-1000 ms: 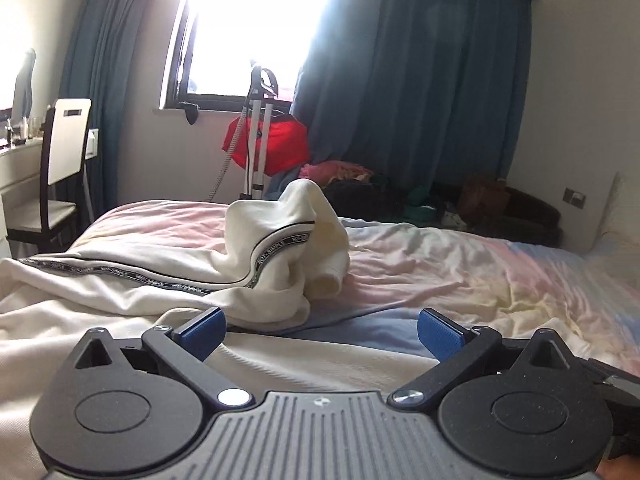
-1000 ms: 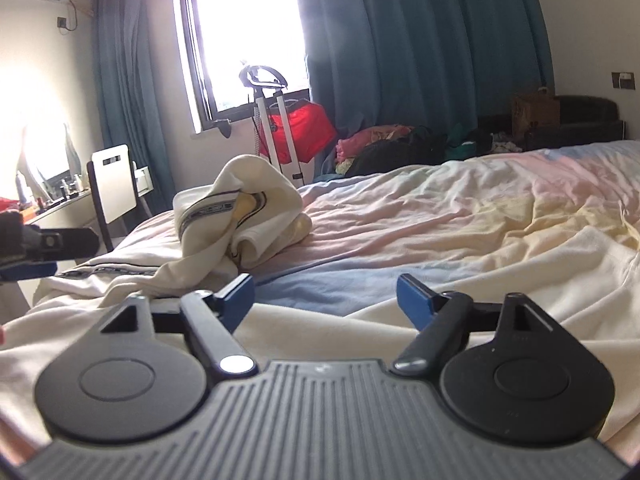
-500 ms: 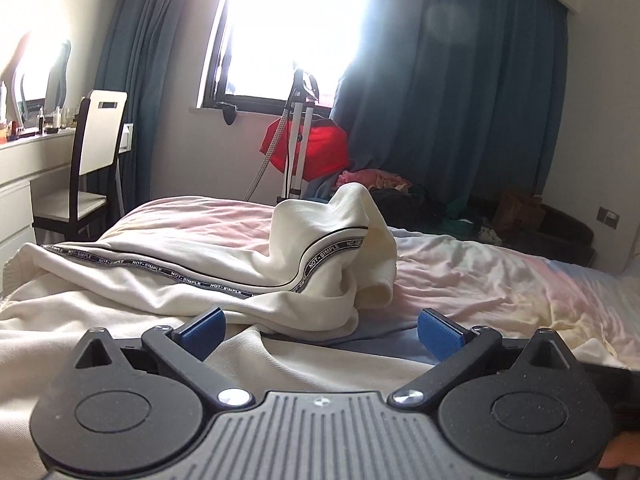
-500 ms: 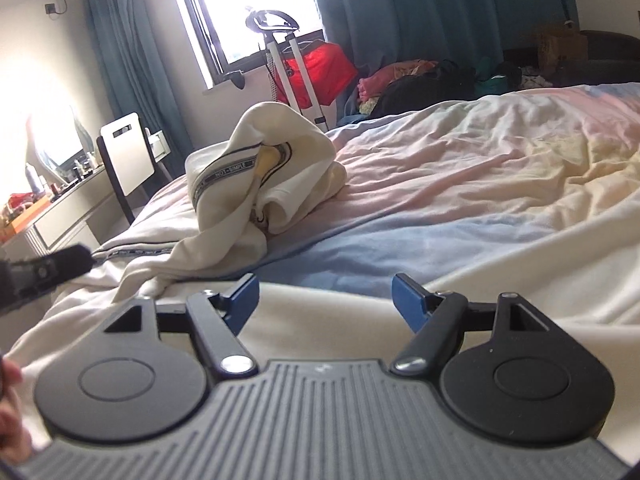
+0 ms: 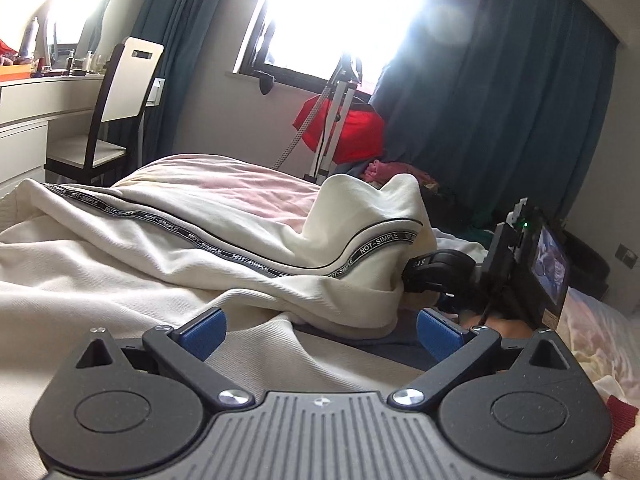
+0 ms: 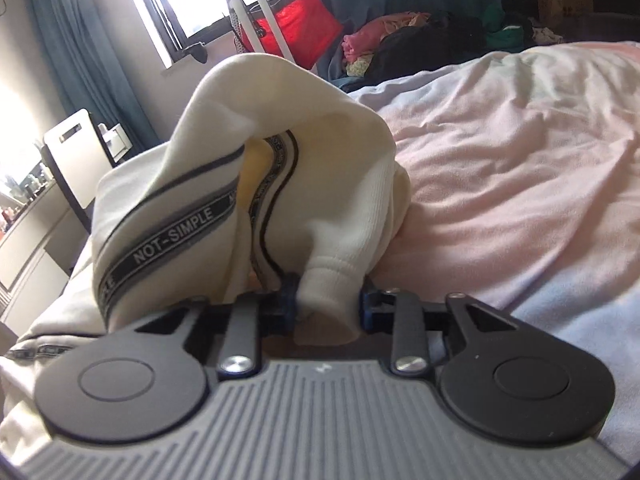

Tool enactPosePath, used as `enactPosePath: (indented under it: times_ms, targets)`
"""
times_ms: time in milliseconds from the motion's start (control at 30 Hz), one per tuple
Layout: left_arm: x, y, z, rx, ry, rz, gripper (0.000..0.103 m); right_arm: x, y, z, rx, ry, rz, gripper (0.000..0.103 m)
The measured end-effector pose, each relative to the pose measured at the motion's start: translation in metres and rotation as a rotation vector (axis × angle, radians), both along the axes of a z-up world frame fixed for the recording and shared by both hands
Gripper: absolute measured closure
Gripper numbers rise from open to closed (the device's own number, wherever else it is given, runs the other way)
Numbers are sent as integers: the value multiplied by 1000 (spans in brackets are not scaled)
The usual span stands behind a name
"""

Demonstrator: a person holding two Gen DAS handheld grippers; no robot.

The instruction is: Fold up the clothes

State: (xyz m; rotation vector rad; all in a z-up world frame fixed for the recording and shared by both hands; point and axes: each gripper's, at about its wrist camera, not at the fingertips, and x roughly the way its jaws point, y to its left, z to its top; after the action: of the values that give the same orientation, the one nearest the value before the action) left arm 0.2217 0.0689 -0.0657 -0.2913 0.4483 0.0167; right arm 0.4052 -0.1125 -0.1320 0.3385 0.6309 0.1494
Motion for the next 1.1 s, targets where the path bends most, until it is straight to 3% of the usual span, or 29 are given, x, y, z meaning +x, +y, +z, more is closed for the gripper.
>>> enactPosePath:
  times_ms: [33,100,233,433,600,700,833,1000,1100]
  targets:
    - [1,-3,-1,11,-3,-4,1,-3,0,5,-13,-17,-8,87]
    - [1,-10,-2,28,-5,-15,1,-13,-6,20,-45,-62,-30,91]
    - [-6,-15,-3,7,-24,-28,1,-45,-37,69,-97,-167,-64,92]
    - [-12,-19,-1,-13,-36,-39,1,-95,-117,150,-212,-296,-178,92]
    - [-13,-23,-2,-3,-27,-41,1,-79,-200,193,-269,-268,-329,92]
    - [-12,-27,-5,16,-18,-50,1,-37,-231,187,-336,-196,-388,92]
    - [-9,-30,-14,47,3,-57,1,23,-235,144,-499,-132,-376,92]
    - [-3,-32,-24,75,11,-61,1,63,-232,81,-468,-90,-382,84]
    - [3,-32,-32,87,24,-68,1,72,-242,60,-374,-42,-424,43]
